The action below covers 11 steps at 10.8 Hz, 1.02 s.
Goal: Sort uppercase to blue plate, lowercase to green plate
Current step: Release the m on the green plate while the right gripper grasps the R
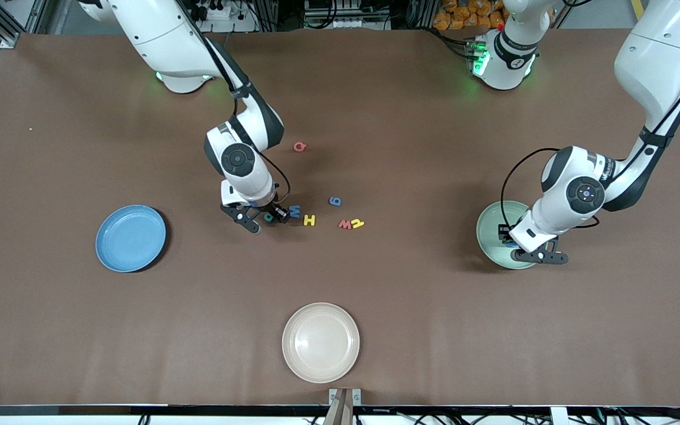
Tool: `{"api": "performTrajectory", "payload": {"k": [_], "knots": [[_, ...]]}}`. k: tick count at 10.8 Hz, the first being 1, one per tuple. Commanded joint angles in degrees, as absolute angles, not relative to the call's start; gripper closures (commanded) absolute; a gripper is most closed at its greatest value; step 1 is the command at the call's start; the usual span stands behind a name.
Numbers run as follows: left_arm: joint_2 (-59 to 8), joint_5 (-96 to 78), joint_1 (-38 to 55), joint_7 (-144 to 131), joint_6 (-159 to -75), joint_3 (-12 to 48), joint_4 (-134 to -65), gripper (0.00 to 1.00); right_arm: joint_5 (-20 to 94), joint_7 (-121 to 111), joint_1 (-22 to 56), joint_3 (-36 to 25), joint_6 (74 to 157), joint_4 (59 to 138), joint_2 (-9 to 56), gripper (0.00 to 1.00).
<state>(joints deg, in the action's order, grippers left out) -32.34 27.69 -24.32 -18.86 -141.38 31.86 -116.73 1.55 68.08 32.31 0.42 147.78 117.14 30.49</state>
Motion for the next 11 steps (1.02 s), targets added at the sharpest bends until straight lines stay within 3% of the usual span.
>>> {"api": "performTrajectory", "payload": {"k": [1, 2, 5, 7, 10, 11], "knots": [[-31.73, 26.28, -24.79, -18.10, -142.38, 31.99, -117.42, 0.61, 1.41, 68.47, 32.78, 0.00, 148.36, 118.74, 29.53, 1.00], [-31.47, 26.28, -24.79, -18.28, -142.38, 31.99, -117.33, 0.49, 1.32, 68.38, 32.78, 0.00, 148.36, 118.74, 29.44, 1.00], [-28.84, 26.10, -24.44, -18.90, -140.55, 32.17, -116.46, 0.41, 1.32, 67.94, 31.21, -0.61, 148.36, 118.65, 28.31, 1.00], [-26.38, 23.05, -23.56, -18.98, -134.77, 32.95, -113.75, 0.34, 1.32, 66.54, 29.54, -2.98, 147.49, 118.74, 25.59, 1.00], [-23.21, 17.76, -22.16, -20.12, -122.38, 36.73, -105.93, 0.15, 1.23, 58.05, 22.70, -3.87, 143.72, 118.74, 22.07, 1.00], [-22.07, 17.67, -21.63, -20.65, -119.47, 37.00, -103.65, 0.00, 1.23, 54.27, 19.72, -3.95, 141.87, 118.83, 21.36, 1.00]]}}
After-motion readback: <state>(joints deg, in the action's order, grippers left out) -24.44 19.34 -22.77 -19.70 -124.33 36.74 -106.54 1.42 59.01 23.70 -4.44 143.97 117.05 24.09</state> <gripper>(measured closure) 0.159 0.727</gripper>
